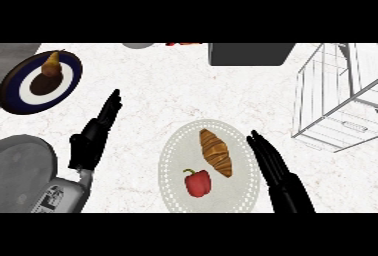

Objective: Pick the bell pepper from the placemat and place it in the tiered shelf

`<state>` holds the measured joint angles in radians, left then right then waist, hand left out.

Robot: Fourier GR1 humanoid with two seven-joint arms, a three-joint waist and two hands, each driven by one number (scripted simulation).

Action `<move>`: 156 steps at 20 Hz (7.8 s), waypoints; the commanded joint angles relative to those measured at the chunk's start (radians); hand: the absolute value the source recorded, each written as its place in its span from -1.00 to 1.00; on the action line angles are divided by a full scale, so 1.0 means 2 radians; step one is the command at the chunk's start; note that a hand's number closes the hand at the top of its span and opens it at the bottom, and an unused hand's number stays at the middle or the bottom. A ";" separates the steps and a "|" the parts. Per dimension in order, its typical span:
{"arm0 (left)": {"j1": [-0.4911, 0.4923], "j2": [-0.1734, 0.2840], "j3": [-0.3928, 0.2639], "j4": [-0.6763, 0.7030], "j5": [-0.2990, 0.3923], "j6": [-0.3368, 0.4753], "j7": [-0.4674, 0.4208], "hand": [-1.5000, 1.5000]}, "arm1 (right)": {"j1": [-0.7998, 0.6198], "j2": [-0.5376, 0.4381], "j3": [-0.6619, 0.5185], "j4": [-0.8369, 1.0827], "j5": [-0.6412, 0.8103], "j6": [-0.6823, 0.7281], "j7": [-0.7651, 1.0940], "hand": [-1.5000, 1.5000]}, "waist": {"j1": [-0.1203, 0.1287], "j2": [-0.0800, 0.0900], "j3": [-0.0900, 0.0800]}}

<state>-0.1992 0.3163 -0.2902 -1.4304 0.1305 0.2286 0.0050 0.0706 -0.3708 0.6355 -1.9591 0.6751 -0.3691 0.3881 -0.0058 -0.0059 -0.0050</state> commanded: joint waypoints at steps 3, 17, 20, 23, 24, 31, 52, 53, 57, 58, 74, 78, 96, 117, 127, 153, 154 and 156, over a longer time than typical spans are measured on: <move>0.004 -0.004 -0.006 -0.007 -0.010 0.002 0.000 0.00 | -0.053 0.001 0.055 -0.044 0.110 0.152 0.189 -1.00 | 0.005 -0.001 -0.001; -0.005 -0.049 -0.004 0.018 -0.042 -0.001 -0.013 0.00 | -0.125 0.182 0.189 -0.012 0.239 0.292 0.391 -1.00 | 0.003 0.002 0.002; -0.014 -0.017 0.036 0.018 -0.018 -0.036 0.001 0.00 | -0.110 0.180 0.179 0.018 0.250 0.262 0.362 -1.00 | 0.003 0.003 0.002; 0.007 -0.030 0.029 0.014 -0.023 -0.037 -0.011 0.00 | -0.124 0.182 0.176 0.011 0.255 0.277 0.384 -1.00 | 0.004 0.002 0.002; 0.015 -0.012 0.038 -0.023 -0.017 -0.041 0.010 0.00 | -0.124 0.182 0.194 -0.028 0.261 0.300 0.410 -1.00 | 0.005 0.001 0.002; -0.007 -0.028 0.042 -0.011 -0.037 -0.032 0.027 0.00 | -0.128 0.182 0.166 0.008 0.242 0.283 0.391 -1.00 | 0.004 0.002 0.002; -0.004 -0.051 0.067 -0.013 -0.060 -0.061 0.029 0.00 | -0.156 0.185 0.164 0.136 0.229 0.211 0.399 -1.00 | 0.005 0.003 0.003; -0.019 -0.042 0.085 0.013 -0.055 -0.073 0.008 0.00 | -0.162 0.185 0.174 0.141 0.229 0.203 0.408 -1.00 | 0.004 0.003 0.002; 0.012 -0.076 0.054 -0.016 -0.082 -0.049 0.020 0.00 | -0.180 0.185 0.167 0.173 0.220 0.186 0.402 -1.00 | 0.006 0.003 0.002; 0.027 -0.056 0.070 -0.031 -0.068 -0.070 0.022 0.00 | -0.140 0.185 0.141 0.166 0.242 0.195 0.359 -1.00 | 0.004 0.003 0.003; 0.018 -0.085 0.090 0.006 -0.104 -0.083 0.000 0.00 | -0.156 0.185 0.148 0.239 0.213 0.140 0.342 -1.00 | 0.004 0.003 0.003; 0.027 -0.097 0.085 -0.038 -0.110 -0.075 0.035 0.00 | -0.121 0.180 0.109 0.245 0.237 0.138 0.287 -1.00 | 0.003 0.003 0.003; 0.015 -0.106 0.113 -0.008 -0.121 -0.105 0.011 0.00 | -0.123 0.185 0.138 0.254 0.280 0.129 0.261 1.00 | 0.003 0.003 0.003; 0.017 -0.100 0.118 -0.014 -0.117 -0.096 0.012 0.00 | 0.012 -0.249 0.183 -0.107 -0.059 0.072 -0.248 1.00 | -0.010 0.009 0.007; 0.030 -0.097 0.124 -0.018 -0.115 -0.095 0.005 0.00 | 0.027 -0.353 0.000 -0.173 -0.231 0.023 -0.325 1.00 | -0.021 0.009 0.008; 0.023 -0.099 0.109 -0.015 -0.113 -0.121 0.000 0.00 | -0.099 -0.493 -0.452 0.343 -0.636 0.409 -0.578 1.00 | 0.019 0.007 0.003; -0.005 -0.103 0.113 0.013 -0.116 -0.116 -0.003 0.00 | -0.111 -0.481 -0.443 0.377 -0.615 0.408 -0.605 1.00 | 0.021 0.010 0.003; 0.014 -0.108 0.103 -0.008 -0.121 -0.114 0.006 0.00 | -0.154 -0.492 -0.439 0.391 -0.606 0.424 -0.588 1.00 | 0.018 0.007 0.003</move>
<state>-0.1653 0.1096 -0.0727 -1.4493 -0.1072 0.0071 0.0144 -0.1302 -1.3425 -0.2436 -1.3305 -0.5865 0.3819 -0.7202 0.0183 0.0073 0.0016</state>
